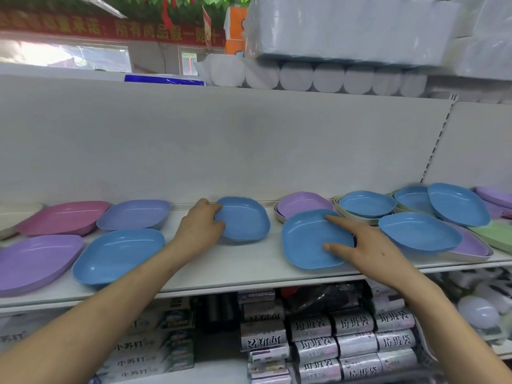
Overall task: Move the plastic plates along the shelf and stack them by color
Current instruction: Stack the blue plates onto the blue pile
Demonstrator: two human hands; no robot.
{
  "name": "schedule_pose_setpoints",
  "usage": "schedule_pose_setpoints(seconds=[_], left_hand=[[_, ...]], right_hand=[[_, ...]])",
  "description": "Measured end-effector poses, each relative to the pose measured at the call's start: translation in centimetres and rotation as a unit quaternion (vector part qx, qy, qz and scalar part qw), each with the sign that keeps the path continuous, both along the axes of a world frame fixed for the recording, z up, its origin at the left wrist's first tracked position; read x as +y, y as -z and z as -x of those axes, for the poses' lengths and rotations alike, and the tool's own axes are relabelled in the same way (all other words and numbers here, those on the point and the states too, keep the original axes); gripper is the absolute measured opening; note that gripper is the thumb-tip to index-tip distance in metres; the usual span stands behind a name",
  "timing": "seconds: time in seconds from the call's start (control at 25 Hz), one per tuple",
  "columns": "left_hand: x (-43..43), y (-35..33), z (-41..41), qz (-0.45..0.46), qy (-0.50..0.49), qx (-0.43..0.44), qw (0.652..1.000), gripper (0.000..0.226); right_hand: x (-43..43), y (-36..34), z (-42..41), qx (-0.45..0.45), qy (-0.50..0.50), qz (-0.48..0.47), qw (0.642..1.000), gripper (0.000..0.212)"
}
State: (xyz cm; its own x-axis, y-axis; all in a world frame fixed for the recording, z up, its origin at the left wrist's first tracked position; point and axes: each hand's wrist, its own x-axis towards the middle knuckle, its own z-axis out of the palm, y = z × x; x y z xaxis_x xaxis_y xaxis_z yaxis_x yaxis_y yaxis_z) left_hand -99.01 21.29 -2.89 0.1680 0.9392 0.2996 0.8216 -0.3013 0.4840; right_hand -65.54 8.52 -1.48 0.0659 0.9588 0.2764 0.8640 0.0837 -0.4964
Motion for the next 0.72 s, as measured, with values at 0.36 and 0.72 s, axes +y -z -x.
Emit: schedule_pose_setpoints(seconds=[0.36, 0.72], left_hand=[[-1.6, -1.8, 3.9, -0.107, 0.005, -0.121, 0.987, 0.055], [-2.9, -4.5, 13.5, -0.072, 0.003, -0.165, 0.984, 0.055]], right_hand=[[1.5, -1.3, 2.8, 0.086, -0.036, -0.111, 0.989, 0.076], [4.6, -1.7, 10.7, 0.105, -0.083, -0.135, 0.982, 0.067]])
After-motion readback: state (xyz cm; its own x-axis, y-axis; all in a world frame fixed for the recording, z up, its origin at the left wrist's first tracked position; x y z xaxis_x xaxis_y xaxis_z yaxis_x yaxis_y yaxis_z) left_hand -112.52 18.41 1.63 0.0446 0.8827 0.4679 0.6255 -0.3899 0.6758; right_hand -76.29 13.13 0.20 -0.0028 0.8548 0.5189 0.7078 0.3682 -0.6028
